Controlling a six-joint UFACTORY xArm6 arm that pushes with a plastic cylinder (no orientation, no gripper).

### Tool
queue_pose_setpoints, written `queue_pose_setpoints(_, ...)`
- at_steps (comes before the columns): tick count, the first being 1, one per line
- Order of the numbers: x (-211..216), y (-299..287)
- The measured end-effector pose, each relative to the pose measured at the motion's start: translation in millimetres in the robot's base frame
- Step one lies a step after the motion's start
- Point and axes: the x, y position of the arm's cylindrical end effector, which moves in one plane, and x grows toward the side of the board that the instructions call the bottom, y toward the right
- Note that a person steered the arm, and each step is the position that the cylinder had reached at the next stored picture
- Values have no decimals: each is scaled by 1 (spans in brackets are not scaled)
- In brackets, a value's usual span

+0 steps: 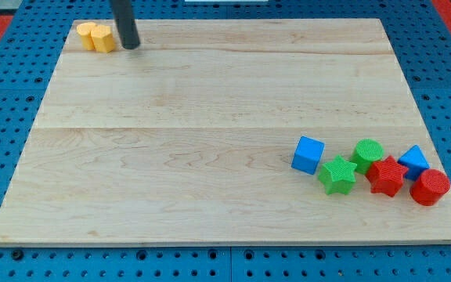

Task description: Slightly push the yellow blocks upwards

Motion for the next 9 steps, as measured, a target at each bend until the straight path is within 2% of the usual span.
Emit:
queue_pose_setpoints(1,32,-45)
queue_pose_setpoints(2,24,-132)
queue_pose_setpoints(3,0,-137)
queue_pose_setpoints(4,-12,-94)
queue_pose_setpoints(5,-20,-77)
queue_pose_setpoints(6,-13,-104)
queue_pose_setpoints(7,5,-86)
queue_pose_setpoints(8,5,-30)
queue_pose_setpoints(9,-3,-34)
